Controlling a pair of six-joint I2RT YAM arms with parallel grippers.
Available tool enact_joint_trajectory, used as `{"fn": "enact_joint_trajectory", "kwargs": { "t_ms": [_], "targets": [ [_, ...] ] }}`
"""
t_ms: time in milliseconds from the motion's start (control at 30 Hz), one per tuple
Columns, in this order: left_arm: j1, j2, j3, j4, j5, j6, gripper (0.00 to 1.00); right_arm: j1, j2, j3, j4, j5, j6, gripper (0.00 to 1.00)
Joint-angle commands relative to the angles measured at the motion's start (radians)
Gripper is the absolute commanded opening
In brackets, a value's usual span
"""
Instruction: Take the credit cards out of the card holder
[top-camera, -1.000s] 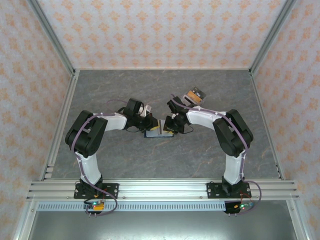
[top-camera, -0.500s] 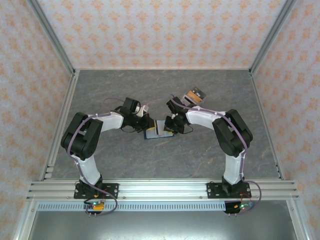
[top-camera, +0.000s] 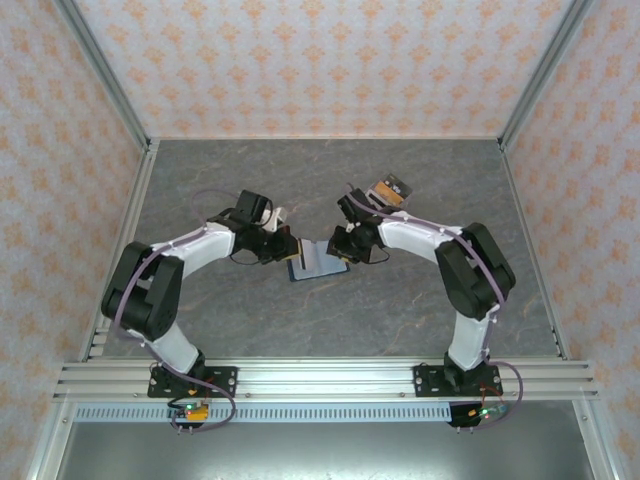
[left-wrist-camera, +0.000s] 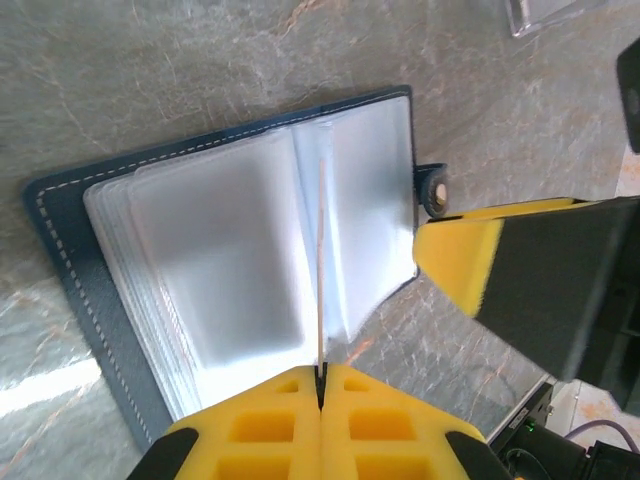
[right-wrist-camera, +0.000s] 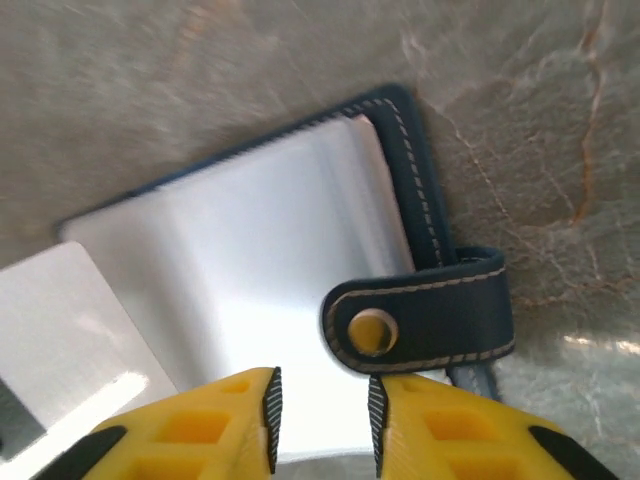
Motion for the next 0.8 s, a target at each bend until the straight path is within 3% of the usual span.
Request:
{"fn": "enact_joint_trajectory", "kwargs": {
  "t_ms": [0, 200, 433, 667, 767],
  "targets": [
    [0.012, -0.088, 0.048, -0.088, -0.067, 0.038, 0.04, -0.018, -0.119, -0.025, 0.083, 0.008, -0.013, 0.37],
    [0.012, -0.192, 0.094, -0.065, -0.085, -0.017, 0.05, -0.065, -0.225, -0.079, 0.207, -0.054, -0.004, 0.5],
    [-0.002, -0.234, 0.065, 0.22, -0.004, -0.227, 0.04, -0.095, -0.271, -0.141, 0.441, -0.213, 0.076, 0.68],
    [-0.021, -0.181, 0.066, 0.483, 0.111, -0.442, 0.04, -0.128, -0.238, -0.169, 0.727, -0.385, 0.246, 0.69],
    [-0.021, -0.163, 0.097, 0.462, 0.115, -0.433, 0.04, -0.147, -0.222, -0.171, 0.783, -0.423, 0.287, 0.68]
  ]
}}
